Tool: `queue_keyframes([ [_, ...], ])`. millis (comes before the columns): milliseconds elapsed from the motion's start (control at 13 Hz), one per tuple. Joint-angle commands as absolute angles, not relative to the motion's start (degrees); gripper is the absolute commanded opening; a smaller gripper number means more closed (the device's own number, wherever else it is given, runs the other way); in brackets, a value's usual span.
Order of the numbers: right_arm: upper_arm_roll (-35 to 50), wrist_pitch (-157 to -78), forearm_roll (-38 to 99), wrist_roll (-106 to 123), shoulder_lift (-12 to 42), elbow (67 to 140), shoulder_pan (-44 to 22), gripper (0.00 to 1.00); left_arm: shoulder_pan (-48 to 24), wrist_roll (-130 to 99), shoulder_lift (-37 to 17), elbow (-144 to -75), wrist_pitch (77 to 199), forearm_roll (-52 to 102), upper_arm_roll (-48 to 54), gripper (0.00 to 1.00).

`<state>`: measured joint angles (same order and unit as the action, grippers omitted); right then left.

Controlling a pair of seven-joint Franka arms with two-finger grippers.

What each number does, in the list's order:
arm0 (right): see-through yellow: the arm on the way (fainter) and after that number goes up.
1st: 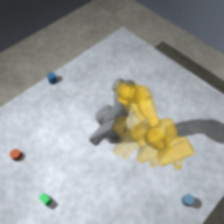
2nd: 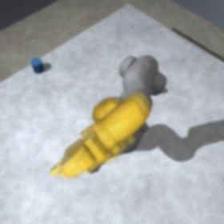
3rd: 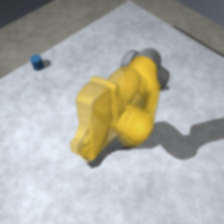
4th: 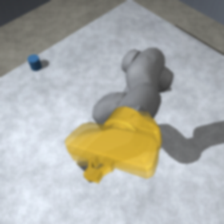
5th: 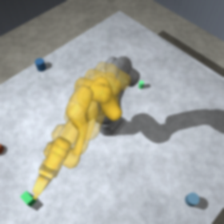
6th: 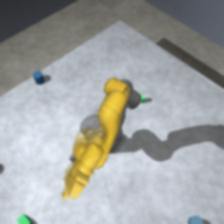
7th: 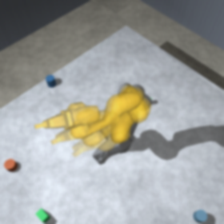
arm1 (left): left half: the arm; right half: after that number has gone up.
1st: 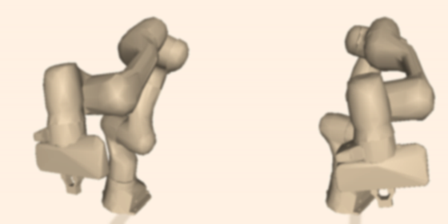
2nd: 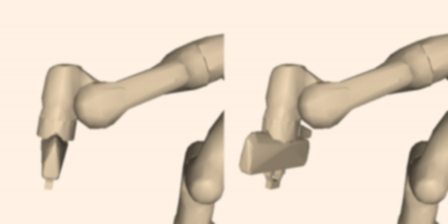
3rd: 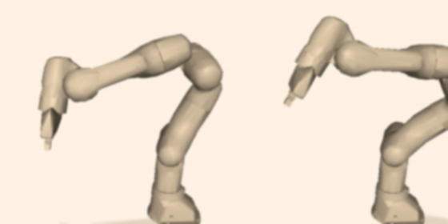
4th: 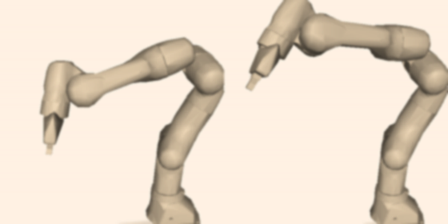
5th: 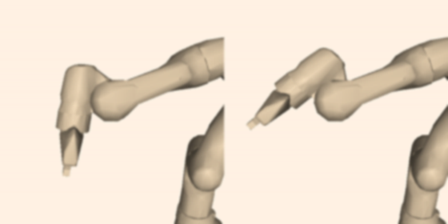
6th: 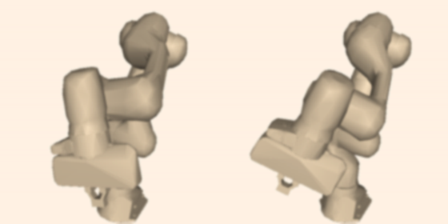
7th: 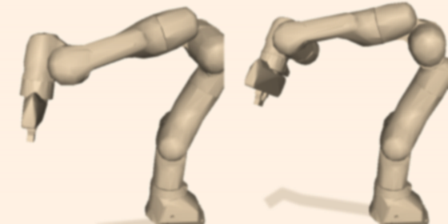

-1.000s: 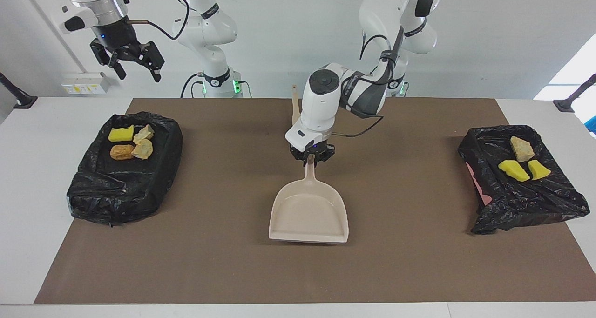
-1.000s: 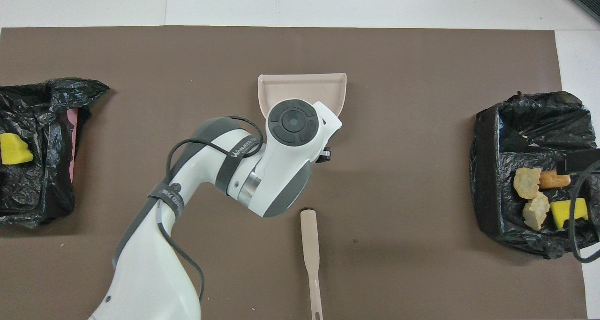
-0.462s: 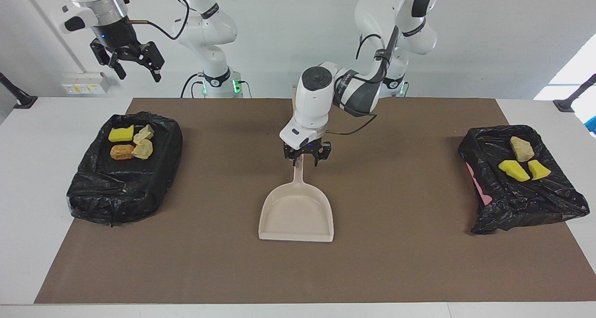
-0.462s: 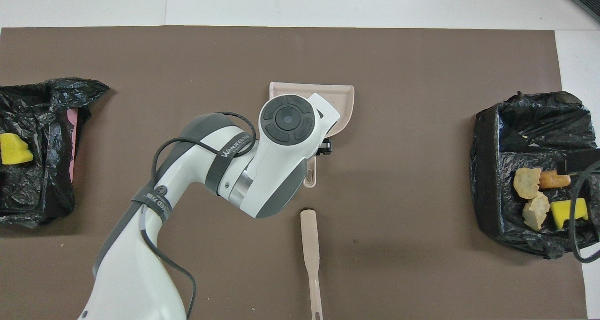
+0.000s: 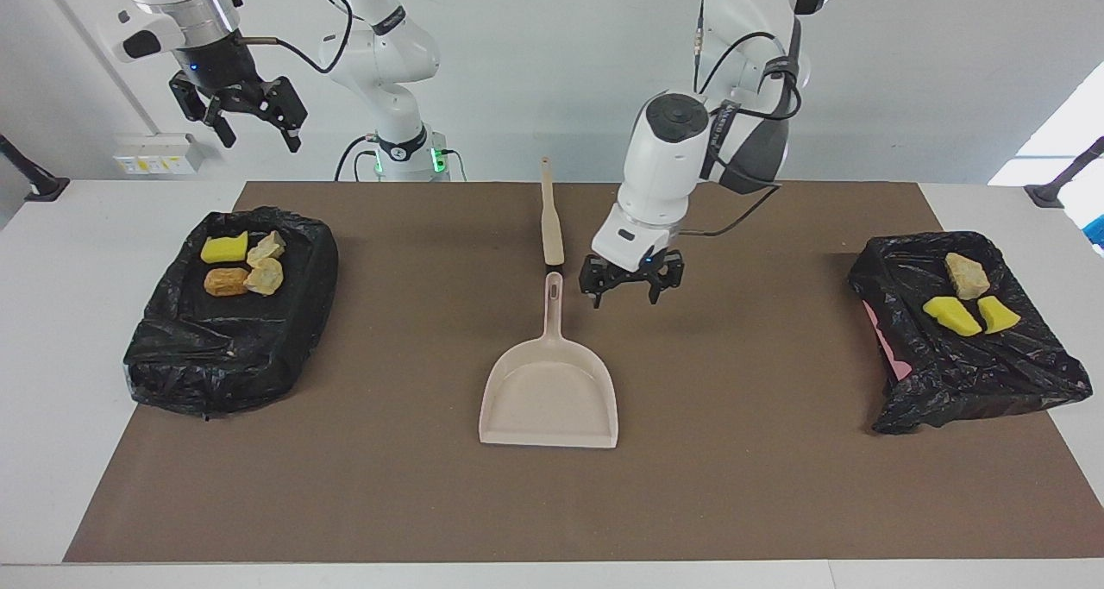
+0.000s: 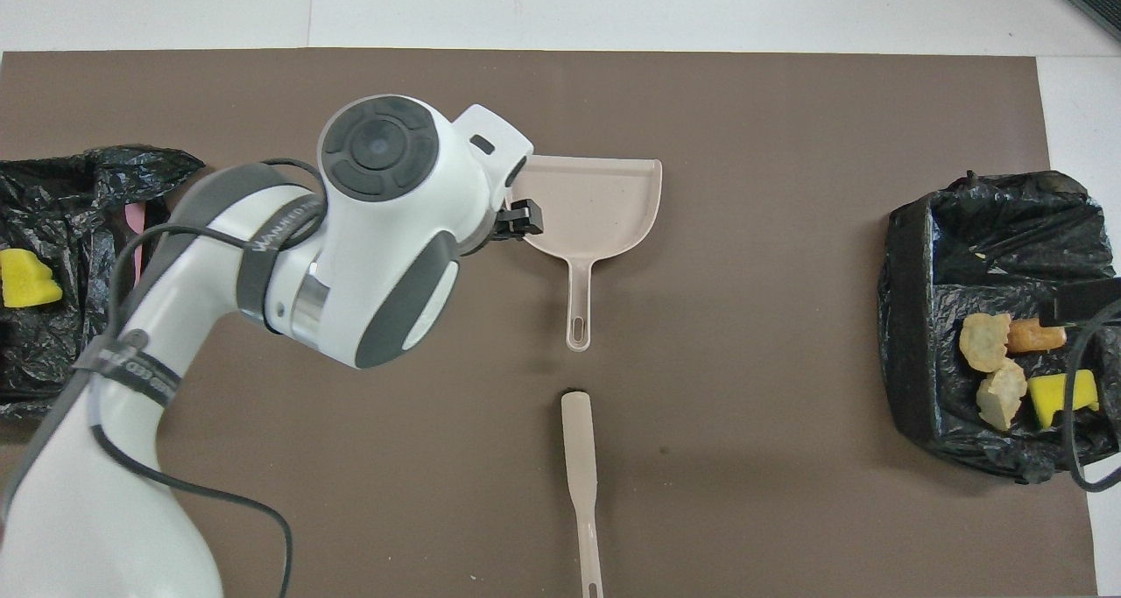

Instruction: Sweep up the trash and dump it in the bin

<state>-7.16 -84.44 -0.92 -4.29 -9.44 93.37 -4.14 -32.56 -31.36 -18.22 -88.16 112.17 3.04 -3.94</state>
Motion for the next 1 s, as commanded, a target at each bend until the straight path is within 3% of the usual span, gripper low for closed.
queue_keyframes([
  [0, -6.94, -84.46, -1.05, -3.08, -10.02, 93.87, -3.69, 1.00, -27.00, -24.02, -13.20, -88.95, 106.98, 2.72, -3.51, 1.00],
  [769, -6.94, -84.46, -1.05, -3.08, -10.02, 93.87, -3.69, 1.00, -7.40, 1.22, -8.09, -86.14, 92.12, 2.64, -3.87, 1.00],
  [923, -6.94, -84.46, -1.05, -3.08, -10.02, 93.87, -3.69, 1.00, -4.67, 2.28, -4.85, -86.65, 92.02, 3.51, -4.13, 1.00],
])
